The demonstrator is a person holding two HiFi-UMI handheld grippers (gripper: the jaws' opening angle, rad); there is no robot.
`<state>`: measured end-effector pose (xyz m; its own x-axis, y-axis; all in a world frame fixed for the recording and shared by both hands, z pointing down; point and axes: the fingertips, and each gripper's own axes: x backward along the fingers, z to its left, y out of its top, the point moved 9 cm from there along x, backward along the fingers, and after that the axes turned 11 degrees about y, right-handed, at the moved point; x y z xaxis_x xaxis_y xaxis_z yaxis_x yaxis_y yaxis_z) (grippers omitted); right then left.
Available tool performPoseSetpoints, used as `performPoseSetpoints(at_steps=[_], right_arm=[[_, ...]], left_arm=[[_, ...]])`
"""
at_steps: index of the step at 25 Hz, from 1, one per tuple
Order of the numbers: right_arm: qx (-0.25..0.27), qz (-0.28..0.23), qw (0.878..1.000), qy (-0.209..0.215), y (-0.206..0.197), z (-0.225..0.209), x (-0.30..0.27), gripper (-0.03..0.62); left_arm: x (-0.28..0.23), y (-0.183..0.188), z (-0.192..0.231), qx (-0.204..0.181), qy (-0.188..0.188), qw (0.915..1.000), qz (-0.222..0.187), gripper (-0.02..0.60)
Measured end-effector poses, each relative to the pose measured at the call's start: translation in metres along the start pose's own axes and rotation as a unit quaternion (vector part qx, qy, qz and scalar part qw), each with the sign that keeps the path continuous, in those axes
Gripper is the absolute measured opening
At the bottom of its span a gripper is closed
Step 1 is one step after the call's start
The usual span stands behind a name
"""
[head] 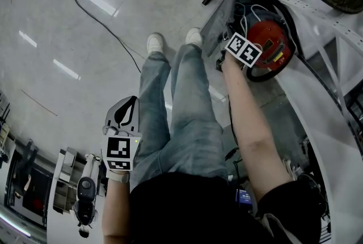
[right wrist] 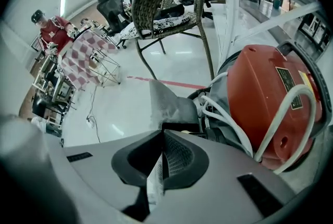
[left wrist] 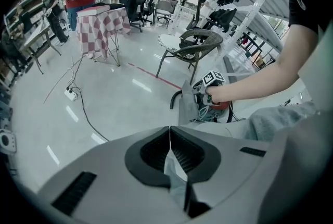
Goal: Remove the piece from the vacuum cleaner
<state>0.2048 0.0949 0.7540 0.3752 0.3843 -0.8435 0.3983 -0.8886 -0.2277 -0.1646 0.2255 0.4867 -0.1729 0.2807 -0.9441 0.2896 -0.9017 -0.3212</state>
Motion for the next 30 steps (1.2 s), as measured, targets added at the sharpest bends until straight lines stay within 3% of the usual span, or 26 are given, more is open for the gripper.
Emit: performPoseSetpoints(at_steps=[4,10,14,22,30], right_arm=[[0.033,0.011,0.999,-0.02,0.004,0.006,-0.002,0.039],[0.092,0.031,0.99,-0.102,0.004,0.017,-0.008,0.062],[0.091,0.046,0.985,-0.14,0.004,0.019,-0.011,0.118],[0.107,0.054,0.978,-0.173,0.006,0.022,-0.018,0.118],[0.06,0.023,0.988,-0.143,0.004,0.016,-0.009,0.046]], left_arm=[[0.0,-0.002,0.0,0.0,-0.001,1.0,0.002,0.02],[0.001,-0.004,0.001,0.003,0.001,1.0,0.003,0.02],[0.002,-0.005,0.003,0.007,0.002,1.0,0.005,0.02],[-0.003,-0.006,0.001,0.01,-0.004,0.9999,0.009,0.02],[-0.004,-0.009,0.0,0.01,-0.008,0.9999,0.01,0.02]])
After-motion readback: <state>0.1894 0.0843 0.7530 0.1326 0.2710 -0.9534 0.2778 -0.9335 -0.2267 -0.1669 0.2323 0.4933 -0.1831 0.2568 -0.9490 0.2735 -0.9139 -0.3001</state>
